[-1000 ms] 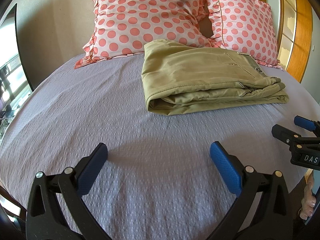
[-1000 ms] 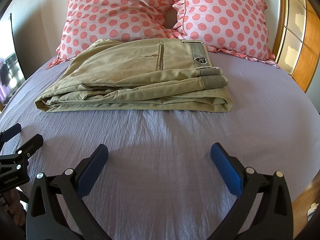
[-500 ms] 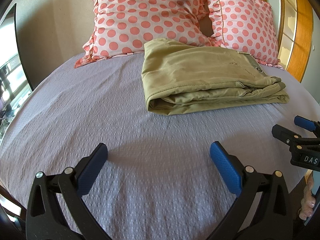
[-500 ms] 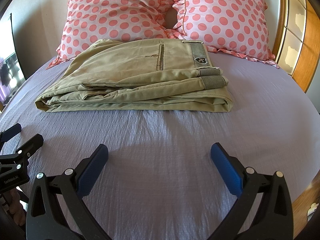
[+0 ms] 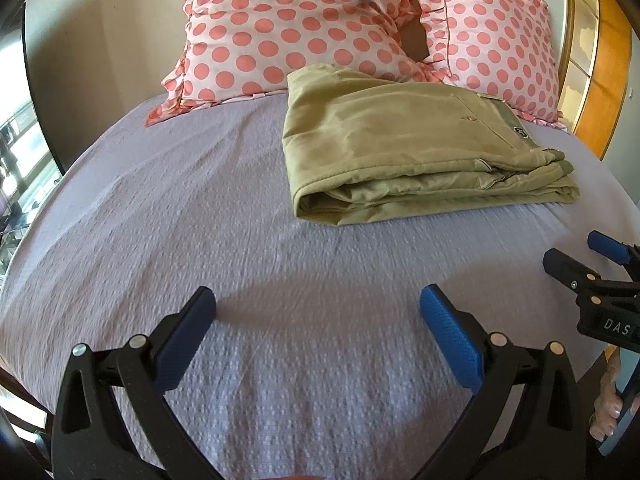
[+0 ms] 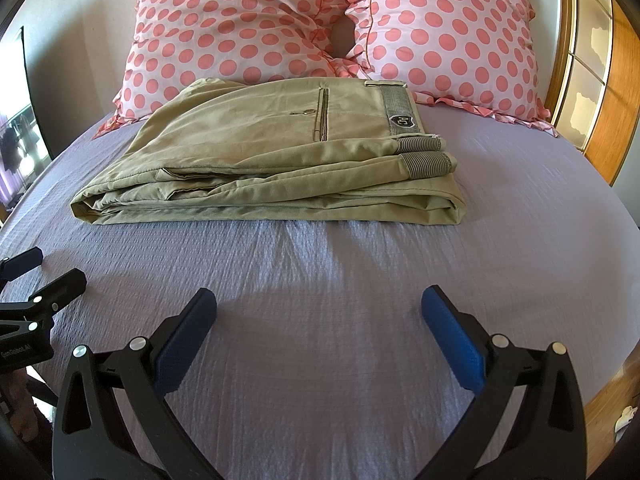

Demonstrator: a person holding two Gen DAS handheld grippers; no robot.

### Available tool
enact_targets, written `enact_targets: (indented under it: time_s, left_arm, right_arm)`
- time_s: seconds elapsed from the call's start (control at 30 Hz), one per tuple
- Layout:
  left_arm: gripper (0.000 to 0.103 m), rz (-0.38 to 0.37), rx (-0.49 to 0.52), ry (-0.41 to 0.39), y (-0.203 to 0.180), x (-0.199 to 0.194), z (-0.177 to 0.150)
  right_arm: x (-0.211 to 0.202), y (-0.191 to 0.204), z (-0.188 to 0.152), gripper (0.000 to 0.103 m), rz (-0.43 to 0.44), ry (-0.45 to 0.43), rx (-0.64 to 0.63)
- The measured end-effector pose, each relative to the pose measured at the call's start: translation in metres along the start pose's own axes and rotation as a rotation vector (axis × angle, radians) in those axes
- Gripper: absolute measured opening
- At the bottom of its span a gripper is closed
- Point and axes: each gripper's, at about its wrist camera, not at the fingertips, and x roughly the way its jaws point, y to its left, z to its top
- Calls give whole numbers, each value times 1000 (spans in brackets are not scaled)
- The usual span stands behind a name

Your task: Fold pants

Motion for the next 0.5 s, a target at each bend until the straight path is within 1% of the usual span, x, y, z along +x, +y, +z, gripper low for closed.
enact_targets:
  time_s: [0.5]
  left_arm:
    - [101, 13, -10, -23, -4, -1, -3]
  right_arm:
    - [0, 0, -1, 102, 0, 0, 0]
